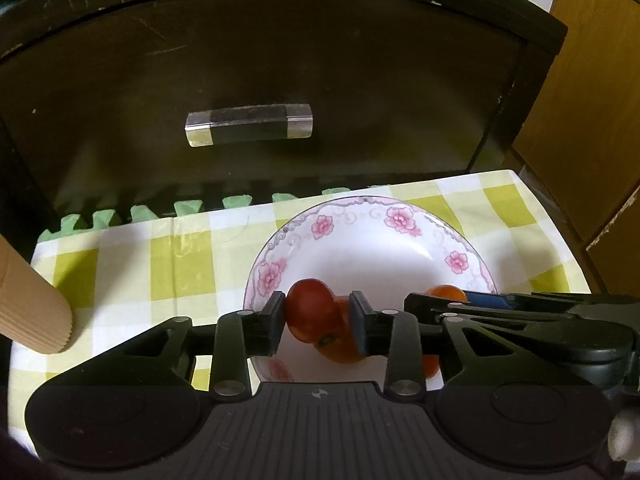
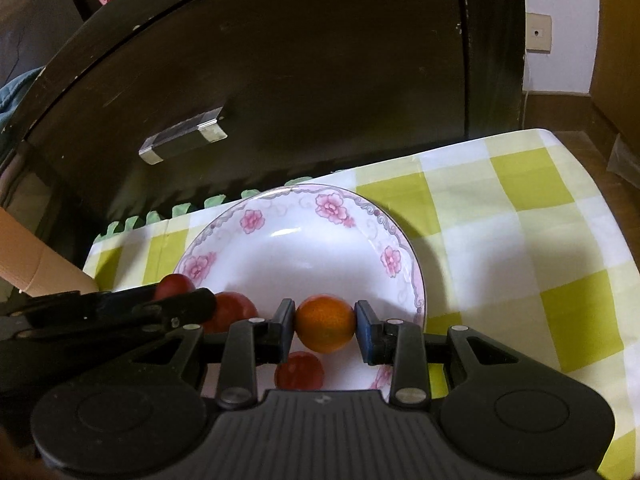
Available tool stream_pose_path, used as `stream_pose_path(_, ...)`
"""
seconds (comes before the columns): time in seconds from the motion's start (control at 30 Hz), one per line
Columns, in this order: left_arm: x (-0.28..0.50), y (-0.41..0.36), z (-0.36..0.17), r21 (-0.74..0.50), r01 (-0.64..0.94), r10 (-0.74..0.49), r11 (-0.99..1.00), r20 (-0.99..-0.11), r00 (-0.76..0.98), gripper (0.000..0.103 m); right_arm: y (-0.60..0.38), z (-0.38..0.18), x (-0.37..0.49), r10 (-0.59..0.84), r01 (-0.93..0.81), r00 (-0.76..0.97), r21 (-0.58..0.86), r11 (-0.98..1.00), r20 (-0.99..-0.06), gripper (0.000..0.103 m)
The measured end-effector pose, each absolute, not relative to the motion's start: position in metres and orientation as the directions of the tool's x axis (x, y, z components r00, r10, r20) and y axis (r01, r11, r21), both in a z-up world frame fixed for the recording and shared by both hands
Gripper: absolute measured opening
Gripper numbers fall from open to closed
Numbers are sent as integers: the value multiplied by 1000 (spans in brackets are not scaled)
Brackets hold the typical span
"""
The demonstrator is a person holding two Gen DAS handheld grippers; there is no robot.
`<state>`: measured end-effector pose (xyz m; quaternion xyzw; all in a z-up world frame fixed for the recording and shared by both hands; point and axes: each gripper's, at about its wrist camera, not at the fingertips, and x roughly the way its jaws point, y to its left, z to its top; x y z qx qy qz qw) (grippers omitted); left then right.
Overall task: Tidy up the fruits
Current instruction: 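Lower the red tomato and tangerine into the white bowl with both grippers, then open the left gripper over the bowl while the right gripper releases the tangerine, then withdraw both grippers from the bowl toward the remaining fruit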
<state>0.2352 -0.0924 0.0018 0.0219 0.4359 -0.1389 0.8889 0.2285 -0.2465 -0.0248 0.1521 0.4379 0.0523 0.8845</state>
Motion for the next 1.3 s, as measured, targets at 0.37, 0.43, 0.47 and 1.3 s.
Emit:
stream_pose_path(0.37, 235, -89, 6, -96, 260, -235, 961, -778, 583, 51, -248, -21, 226, 220, 51, 626, 321, 946, -748, 32)
stream_pose_path(0.43, 233, -90, 8, -95, 259, -235, 961, -775, 586, 53, -249, -19, 224, 218, 54, 632, 323, 945, -743, 32)
stream_pose_path(0.47, 232, -89, 9, -94, 260, -234, 961, -775, 587, 53, -249, -18, 224, 218, 55, 635, 324, 944, -741, 32)
stream_pose_path(1.3, 176, -80, 43, -74, 276, -235, 958, -752, 616, 60, -239, 26, 174, 203, 40, 668, 308, 951, -716, 34)
